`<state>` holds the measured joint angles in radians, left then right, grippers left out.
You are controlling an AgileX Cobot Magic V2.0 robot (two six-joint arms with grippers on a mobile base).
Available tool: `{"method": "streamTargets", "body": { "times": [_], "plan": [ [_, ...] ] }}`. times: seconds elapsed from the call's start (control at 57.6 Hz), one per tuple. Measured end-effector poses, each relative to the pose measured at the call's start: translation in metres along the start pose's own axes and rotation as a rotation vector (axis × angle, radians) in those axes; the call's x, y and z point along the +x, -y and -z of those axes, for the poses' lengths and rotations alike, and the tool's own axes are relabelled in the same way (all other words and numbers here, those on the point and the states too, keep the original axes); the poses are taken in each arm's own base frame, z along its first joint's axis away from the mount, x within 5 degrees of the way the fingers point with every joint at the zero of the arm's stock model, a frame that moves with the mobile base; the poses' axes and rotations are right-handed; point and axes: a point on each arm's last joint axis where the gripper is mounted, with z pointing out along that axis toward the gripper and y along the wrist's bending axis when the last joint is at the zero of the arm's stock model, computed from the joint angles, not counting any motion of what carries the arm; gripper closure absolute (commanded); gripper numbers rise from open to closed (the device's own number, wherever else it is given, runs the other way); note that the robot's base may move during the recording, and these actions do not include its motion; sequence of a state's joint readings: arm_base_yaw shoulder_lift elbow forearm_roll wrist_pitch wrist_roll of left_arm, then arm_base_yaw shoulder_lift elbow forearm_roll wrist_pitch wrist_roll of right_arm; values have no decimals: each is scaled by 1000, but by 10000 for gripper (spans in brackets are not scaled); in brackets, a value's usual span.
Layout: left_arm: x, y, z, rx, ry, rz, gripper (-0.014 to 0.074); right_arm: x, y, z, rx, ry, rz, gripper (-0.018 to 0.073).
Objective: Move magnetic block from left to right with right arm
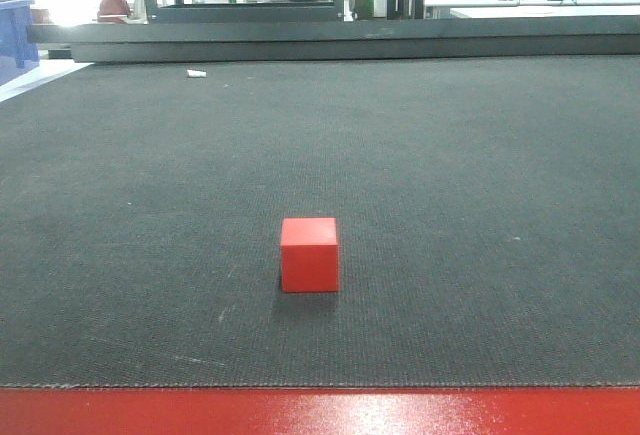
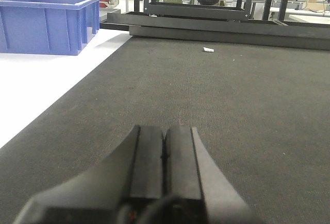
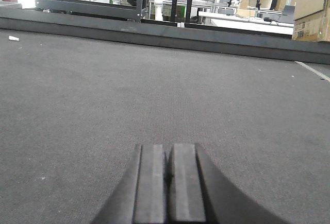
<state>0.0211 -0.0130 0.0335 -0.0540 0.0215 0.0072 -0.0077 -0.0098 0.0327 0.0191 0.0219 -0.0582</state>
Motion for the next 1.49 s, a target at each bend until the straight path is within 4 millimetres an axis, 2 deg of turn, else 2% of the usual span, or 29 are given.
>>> {"method": "streamTargets", "body": {
  "times": [1.199,1.303,1.494],
  "plan": [
    [0,0,0,0,0,0,722,-2,0,0,1,22,0,525],
    [0,0,0,0,0,0,722,-11,1,1,3,60,0,525],
    [0,0,0,0,0,0,722,-51,2,8,2,88,0,525]
  ]
}}
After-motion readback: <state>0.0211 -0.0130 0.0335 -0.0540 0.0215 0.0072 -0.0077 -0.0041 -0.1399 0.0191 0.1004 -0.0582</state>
